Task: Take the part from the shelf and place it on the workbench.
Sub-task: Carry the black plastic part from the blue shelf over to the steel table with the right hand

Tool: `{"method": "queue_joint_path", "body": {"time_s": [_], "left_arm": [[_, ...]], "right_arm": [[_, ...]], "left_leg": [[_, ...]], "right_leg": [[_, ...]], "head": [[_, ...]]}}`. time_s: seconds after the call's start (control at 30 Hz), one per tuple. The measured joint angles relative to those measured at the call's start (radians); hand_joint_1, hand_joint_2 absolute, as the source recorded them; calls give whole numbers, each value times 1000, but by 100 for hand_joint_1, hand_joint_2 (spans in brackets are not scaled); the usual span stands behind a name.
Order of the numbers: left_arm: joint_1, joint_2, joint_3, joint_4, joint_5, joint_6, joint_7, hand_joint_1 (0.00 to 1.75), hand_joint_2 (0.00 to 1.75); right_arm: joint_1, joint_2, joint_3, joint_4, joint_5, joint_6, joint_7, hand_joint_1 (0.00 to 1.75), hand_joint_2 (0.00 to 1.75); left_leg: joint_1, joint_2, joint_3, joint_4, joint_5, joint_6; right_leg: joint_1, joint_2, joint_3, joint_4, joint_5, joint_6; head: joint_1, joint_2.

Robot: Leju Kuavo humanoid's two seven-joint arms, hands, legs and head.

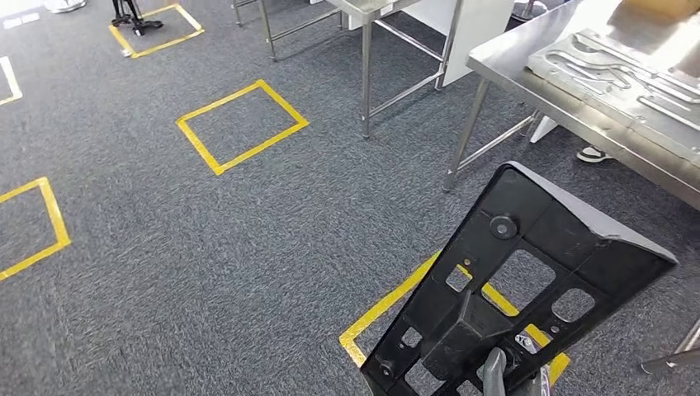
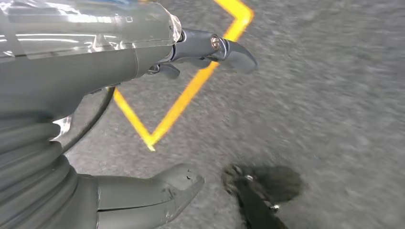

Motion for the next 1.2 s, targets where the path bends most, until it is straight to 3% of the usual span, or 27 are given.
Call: {"method": "queue_joint_path", "body": {"time_s": [0.03,0.07,0.1,0.13,0.17,0.2,0.27,0.33,0.4,0.43,0.5,0.57,0.63,0.67,0.7,0.77,0.83,0.87,0.93,1.0,1.07,1.1,1.13,1.17,1.2], "left_arm": [[2,1,1,0,5,-5,-1,0,175],[5,2,1,0,10,-9,-1,0,175],[8,4,2,0,14,-12,0,0,175],[10,5,3,0,17,-15,0,0,175],[11,6,3,0,19,-17,1,0,175],[10,6,4,0,20,-19,1,0,175],[7,7,5,0,21,-20,1,0,175],[7,8,9,1,21,-21,1,0,175],[4,8,13,2,21,-23,1,0,175],[2,8,14,3,21,-25,1,0,175],[0,8,15,3,22,-32,-1,0,175],[3,8,17,4,23,-39,-2,0,175],[6,8,20,4,24,-43,0,0,175],[6,8,20,4,25,-44,2,0,175],[4,8,20,4,25,-45,3,0,175],[2,8,20,6,25,-48,6,0,175],[2,8,20,8,26,-49,7,0,175],[1,7,21,8,26,-49,7,0,175],[-4,8,21,8,26,-49,8,0,175],[-7,8,21,9,26,-50,8,0,175],[-3,8,21,10,26,-52,9,0,175],[0,9,21,10,26,-52,9,0,175],[3,10,21,10,27,-52,9,0,175],[4,10,21,10,28,-52,9,0,175],[4,10,21,10,28,-52,9,0,175]], "right_arm": [[-1,-1,3,0,1,-2,0,175,175],[-2,-2,7,0,2,-4,0,175,175],[-3,-4,10,0,3,-6,1,175,175],[-3,-5,13,0,4,-9,1,175,175],[-3,-7,15,0,5,-11,2,175,175],[-3,-8,17,0,6,-12,2,175,175],[-3,-11,20,1,6,-13,2,175,175],[-5,-13,23,1,7,-13,2,175,175],[-4,-16,26,0,8,-15,3,175,175],[-3,-18,27,0,10,-17,4,175,175],[-6,-22,30,0,15,-23,7,175,175],[-12,-26,36,1,20,-30,12,175,175],[-15,-31,43,2,22,-36,17,175,175],[-15,-33,46,3,23,-38,19,175,175],[-16,-35,49,3,24,-41,20,175,175],[-18,-39,53,4,24,-45,22,175,175],[-23,-41,59,3,25,-45,23,175,175],[-25,-41,62,3,26,-45,24,175,175],[-23,-42,64,3,27,-46,24,175,175],[-25,-43,67,3,27,-46,25,175,175],[-28,-44,70,3,27,-46,25,175,175],[-29,-44,71,4,27,-46,25,175,175],[-29,-44,72,5,27,-46,25,175,175],[-29,-45,72,6,27,-46,25,175,175],[-28,-45,72,7,27,-46,25,175,175]], "left_leg": [[0,-32,-28,63,-33,0],[-1,-48,-64,132,-62,1],[-1,-55,-95,190,-80,1],[-2,-58,-115,216,-76,2],[-2,-61,-117,204,-52,4],[-1,-67,-102,154,-12,7],[1,-105,-57,28,55,12],[2,-134,-36,-32,70,18],[0,-122,-34,-39,70,29],[0,-110,-31,-44,73,36],[3,-87,-27,-55,79,50],[1,-58,-26,-58,79,57],[-1,-27,-25,-58,75,58],[-2,-13,-23,-58,73,58],[-2,0,-20,-58,70,57],[-5,22,-10,-57,63,51],[-9,44,0,-57,55,40],[-11,56,4,-59,52,35],[-11,68,15,-62,46,24],[-8,20,5,-23,16,15],[-3,-43,-50,95,-45,8],[-2,-54,-84,162,-71,6],[-2,-58,-109,205,-79,4],[-2,-59,-119,212,-65,3],[-2,-63,-111,180,-32,4]], "right_leg": [[1,14,1,0,0,-4],[3,29,1,1,-1,-7],[4,45,1,2,-2,-9],[5,62,2,4,-3,-10],[6,79,4,6,-5,-11],[7,95,6,8,-7,-9],[7,123,5,16,-12,-4],[6,147,-2,21,-13,7],[4,168,-9,19,-8,20],[3,161,-12,22,-10,25],[6,111,-36,70,-41,34],[6,52,-98,189,-101,40],[2,35,-149,283,-127,44],[1,31,-148,280,-113,45],[1,26,-127,241,-84,43],[8,-16,-53,106,-24,32],[20,-53,-7,21,-5,20],[25,-55,-4,9,-9,16],[21,-26,-2,2,-4,9],[12,-1,5,-10,3,-2],[8,26,8,-13,4,-9],[9,41,8,-12,4,-11],[9,58,9,-11,3,-11],[9,74,10,-10,2,-10],[9,91,12,-7,1,-9]], "head": [[-2,0],[-3,0],[-4,0],[-5,0],[-5,0],[-5,0],[-6,0],[-7,0],[-7,0],[-7,0],[-1,0],[6,0],[6,0],[7,0],[7,0],[7,0],[6,0],[6,0],[5,0],[3,0],[0,0],[-2,0],[-2,0],[-3,0],[-3,0]]}}
